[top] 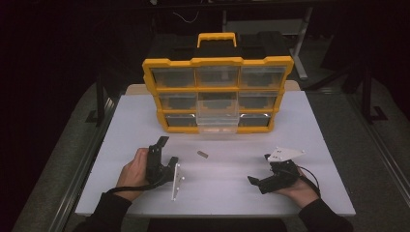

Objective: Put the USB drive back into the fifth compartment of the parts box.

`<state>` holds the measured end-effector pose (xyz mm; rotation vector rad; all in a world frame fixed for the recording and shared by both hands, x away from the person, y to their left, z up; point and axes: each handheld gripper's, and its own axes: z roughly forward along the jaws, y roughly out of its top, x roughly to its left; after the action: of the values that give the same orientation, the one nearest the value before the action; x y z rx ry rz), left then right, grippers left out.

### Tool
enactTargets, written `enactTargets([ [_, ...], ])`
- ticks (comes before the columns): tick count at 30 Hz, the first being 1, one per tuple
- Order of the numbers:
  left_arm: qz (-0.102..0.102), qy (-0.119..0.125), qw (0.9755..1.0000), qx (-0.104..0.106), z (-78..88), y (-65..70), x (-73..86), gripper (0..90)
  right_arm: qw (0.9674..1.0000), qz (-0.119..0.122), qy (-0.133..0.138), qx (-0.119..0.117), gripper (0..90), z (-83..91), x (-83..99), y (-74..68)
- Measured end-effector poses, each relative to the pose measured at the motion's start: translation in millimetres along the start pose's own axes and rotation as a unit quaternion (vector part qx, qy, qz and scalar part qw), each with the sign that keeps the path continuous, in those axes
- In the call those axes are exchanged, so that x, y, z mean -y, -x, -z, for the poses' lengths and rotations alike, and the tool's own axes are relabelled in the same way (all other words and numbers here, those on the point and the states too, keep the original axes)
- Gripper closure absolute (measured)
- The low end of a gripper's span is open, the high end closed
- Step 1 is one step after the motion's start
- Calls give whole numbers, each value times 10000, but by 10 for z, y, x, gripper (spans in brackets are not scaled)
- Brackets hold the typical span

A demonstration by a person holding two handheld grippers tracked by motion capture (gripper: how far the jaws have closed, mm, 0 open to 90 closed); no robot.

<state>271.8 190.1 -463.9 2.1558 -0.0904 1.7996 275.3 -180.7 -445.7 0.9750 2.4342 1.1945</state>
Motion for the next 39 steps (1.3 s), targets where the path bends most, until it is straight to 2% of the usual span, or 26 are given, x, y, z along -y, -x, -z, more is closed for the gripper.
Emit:
enactTargets([
  [9, 234, -48, 9996, 155, -14, -13, -1, 0, 10000, -7, -2, -4, 0, -2, 1, 1],
  [12, 373, -58, 9990, 231, -16, -21, -2, 0, 10000, 1, -5, -4, 0, -3, 1, -1],
  [21, 610, -108, 9974, 375, -26, -39, 1, 0, 10000, 11, -11, -12, 0, -2, 3, -2],
  [31, 1049, -141, 9926, 590, -34, -75, 8, 0, 10000, 17, -20, -17, 0, -6, 4, -8],
  [34, 1241, -112, 9901, 649, -45, -72, 12, 0, 10000, 18, -20, -19, 0, -6, 4, -6],
  [39, 1328, -135, 9885, 715, -49, -86, 18, 0, 10000, 26, -26, -16, 0, -6, 4, -8],
])
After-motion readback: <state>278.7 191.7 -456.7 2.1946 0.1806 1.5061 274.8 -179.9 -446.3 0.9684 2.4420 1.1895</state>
